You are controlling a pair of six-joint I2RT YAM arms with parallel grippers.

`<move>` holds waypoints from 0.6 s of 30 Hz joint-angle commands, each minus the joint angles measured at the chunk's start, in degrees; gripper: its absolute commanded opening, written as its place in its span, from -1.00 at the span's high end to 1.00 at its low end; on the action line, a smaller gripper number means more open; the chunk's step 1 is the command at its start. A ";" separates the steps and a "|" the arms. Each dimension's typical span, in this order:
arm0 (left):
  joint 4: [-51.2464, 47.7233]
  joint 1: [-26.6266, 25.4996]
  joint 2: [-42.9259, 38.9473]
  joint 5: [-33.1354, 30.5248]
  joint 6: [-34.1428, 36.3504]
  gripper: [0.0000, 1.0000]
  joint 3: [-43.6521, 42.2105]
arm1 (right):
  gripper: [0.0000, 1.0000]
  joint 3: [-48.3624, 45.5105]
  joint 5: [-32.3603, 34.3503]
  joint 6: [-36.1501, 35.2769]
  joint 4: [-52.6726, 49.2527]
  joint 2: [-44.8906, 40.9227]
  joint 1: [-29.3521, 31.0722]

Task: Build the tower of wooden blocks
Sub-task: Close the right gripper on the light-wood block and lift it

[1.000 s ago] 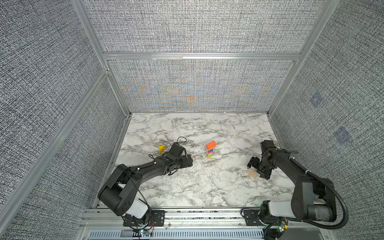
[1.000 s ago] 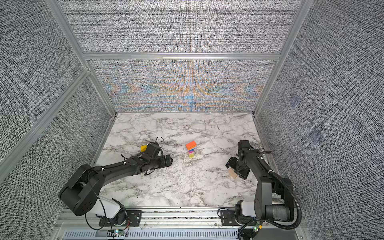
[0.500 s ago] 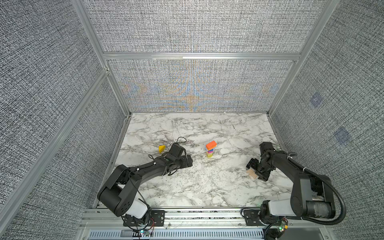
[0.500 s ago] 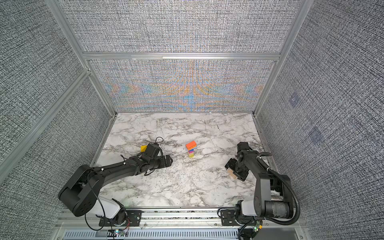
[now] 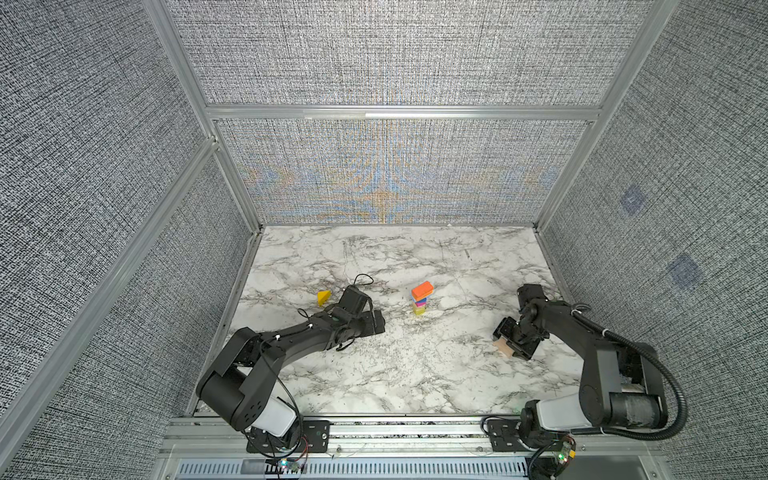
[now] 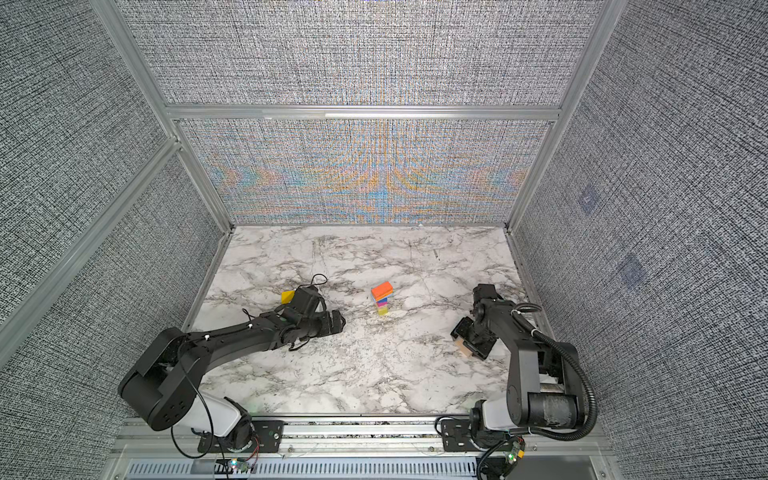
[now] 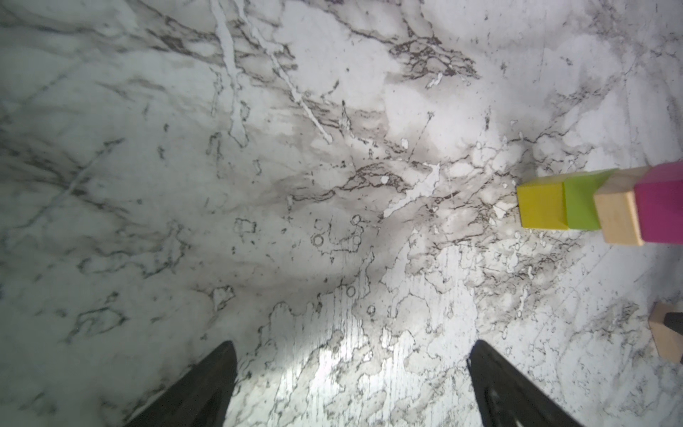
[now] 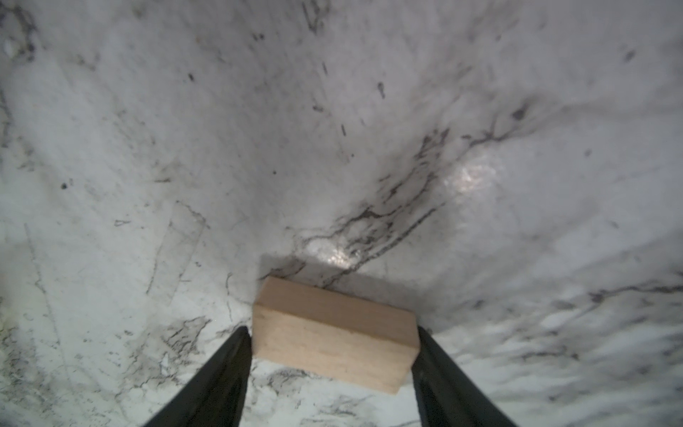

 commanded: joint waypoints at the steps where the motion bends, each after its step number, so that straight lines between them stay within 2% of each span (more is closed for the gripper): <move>1: 0.27 0.09 0.22 -0.01 0.11 -0.97 0.29 | -0.38 0.53 -0.50 -0.42 -0.26 0.48 0.29; 13: -0.08 0.08 -0.13 -0.05 0.18 -0.97 0.32 | -0.29 1.02 1.02 -1.78 -0.40 3.10 1.48; 16: -0.17 0.08 -0.36 -0.10 0.19 -0.97 0.34 | -0.06 1.27 1.20 -2.15 -0.40 3.17 1.79; 18: -0.25 0.07 -0.37 -0.19 0.20 -0.97 0.36 | 0.00 1.52 1.59 -2.41 -0.85 3.19 1.97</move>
